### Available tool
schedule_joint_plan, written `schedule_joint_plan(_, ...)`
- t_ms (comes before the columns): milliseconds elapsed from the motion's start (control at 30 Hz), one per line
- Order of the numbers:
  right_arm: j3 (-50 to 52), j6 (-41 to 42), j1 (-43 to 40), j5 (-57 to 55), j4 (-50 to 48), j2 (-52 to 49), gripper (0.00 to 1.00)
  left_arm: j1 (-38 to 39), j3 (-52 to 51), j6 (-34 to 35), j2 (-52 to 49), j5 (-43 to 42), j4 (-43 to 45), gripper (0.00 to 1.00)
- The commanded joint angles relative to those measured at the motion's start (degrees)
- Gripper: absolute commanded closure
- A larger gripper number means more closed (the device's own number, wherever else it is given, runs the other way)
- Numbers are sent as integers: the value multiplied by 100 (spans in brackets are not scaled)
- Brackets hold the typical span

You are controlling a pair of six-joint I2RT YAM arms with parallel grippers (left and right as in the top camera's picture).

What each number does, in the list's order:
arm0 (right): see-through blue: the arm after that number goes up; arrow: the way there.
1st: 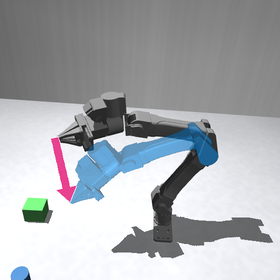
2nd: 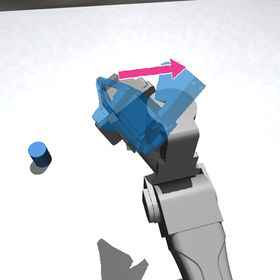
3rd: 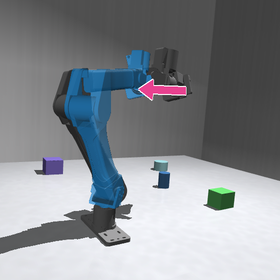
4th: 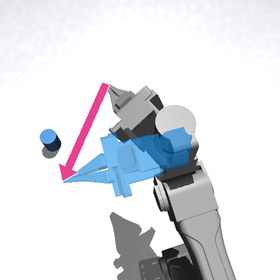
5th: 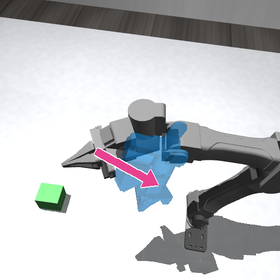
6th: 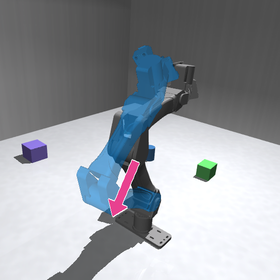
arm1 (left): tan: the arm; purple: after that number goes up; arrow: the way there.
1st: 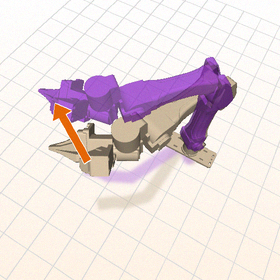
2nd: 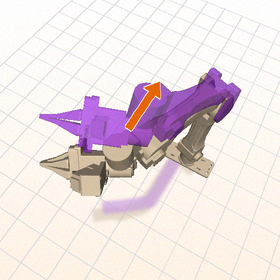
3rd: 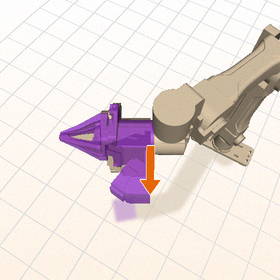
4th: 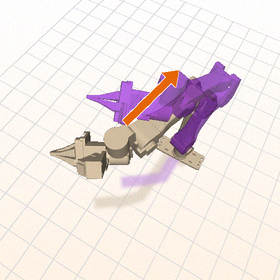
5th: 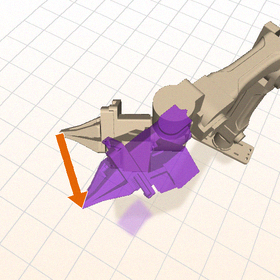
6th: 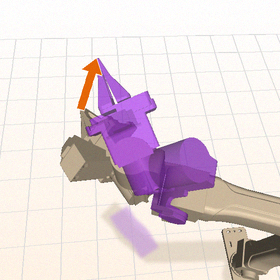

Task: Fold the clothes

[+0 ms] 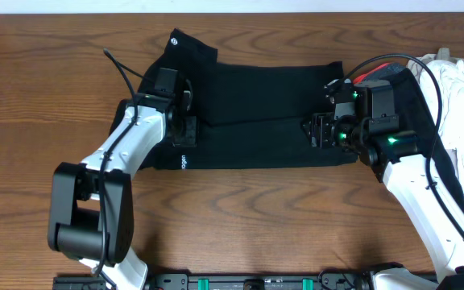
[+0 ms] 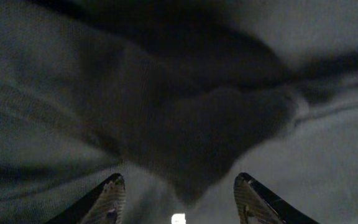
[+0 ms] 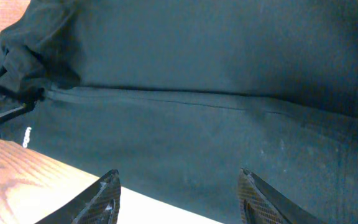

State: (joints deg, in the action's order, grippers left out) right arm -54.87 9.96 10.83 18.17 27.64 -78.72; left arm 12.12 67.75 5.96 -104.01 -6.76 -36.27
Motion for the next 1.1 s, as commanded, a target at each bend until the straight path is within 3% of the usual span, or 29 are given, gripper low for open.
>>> schedule_joint_plan(0, -57, -85, -22, -42, 7, -4, 41, -13, -15, -37, -201, -26, 72, 43)
schedule_joint_plan(300, -57, -83, -22, -131, 2, -4, 40, -15, 50, -74, -411, -24, 619, 80)
schedule_joint_plan(600, -57, -83, -22, -170, 2, -4, 40, -13, 162, -588, -411, -2, 1377, 87)
schedule_joint_plan(900, -57, -83, -26, -173, 2, -4, 39, -13, 160, -1381, -413, -2, 2063, 87)
schedule_joint_plan(1067, -57, -83, -26, -173, 2, -4, 39, -13, 160, -1432, -413, -2, 2009, 57)
